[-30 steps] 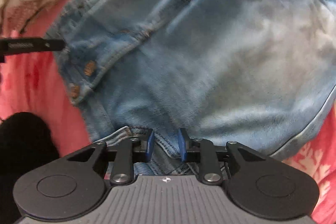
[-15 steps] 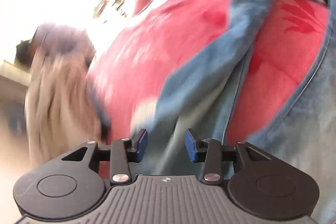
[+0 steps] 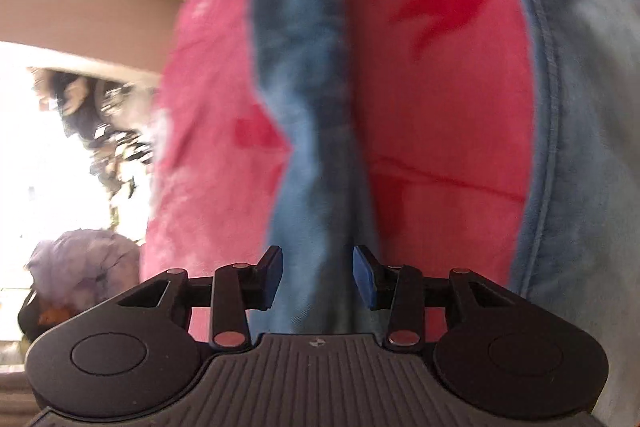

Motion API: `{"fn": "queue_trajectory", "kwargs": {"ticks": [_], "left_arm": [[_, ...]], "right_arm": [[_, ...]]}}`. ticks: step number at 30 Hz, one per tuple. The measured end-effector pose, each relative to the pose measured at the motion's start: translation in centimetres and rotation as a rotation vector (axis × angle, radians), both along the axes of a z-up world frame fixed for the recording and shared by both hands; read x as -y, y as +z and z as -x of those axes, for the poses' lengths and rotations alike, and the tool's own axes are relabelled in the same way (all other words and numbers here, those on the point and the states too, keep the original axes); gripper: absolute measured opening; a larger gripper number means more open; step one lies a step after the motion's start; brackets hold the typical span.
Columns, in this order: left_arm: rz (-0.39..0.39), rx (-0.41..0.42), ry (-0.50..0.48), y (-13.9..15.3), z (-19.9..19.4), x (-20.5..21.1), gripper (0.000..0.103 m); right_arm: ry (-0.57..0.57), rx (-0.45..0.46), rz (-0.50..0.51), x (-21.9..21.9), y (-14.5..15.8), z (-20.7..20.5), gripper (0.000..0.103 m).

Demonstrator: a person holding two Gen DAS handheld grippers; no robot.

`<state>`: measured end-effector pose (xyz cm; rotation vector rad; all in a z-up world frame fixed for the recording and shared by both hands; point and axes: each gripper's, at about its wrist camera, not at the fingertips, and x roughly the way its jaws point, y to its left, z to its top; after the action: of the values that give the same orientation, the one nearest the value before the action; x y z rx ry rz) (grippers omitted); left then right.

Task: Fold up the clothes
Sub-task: 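Lift the right tool over the jeans while the left tool grips the hem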

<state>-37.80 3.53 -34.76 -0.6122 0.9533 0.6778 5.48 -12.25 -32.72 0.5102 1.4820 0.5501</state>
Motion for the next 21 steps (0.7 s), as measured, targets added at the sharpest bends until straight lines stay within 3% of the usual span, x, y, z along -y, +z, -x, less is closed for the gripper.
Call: {"fn": "queue_trajectory", "kwargs": {"ticks": [6,14,17,21], "left_arm": [[-0.023,-0.023,-0.008,0.0,-0.2,0.4,0.051],[-0.038,-0.045,-0.004,0.0,-0.5,0.6,0.051],[-0.045,-0.047,-0.004,0.0,-0.5,0.8,0.051],[-0.038,-0.029,0.019,0.2,-0.1,0.8,0.046]], "right_arm": [[-0.013,0.004,-0.069,0.0,-1.0,-1.6,0.015],[0.043,0.042,-0.137,-0.3,0.0,-2.7,0.012],[0.044,0.030,-0.138,-1.1,0.1,-3.1,0.007],[0.105,0.079,-0.205,-3.4,2.2,-2.8,0.005]]}}
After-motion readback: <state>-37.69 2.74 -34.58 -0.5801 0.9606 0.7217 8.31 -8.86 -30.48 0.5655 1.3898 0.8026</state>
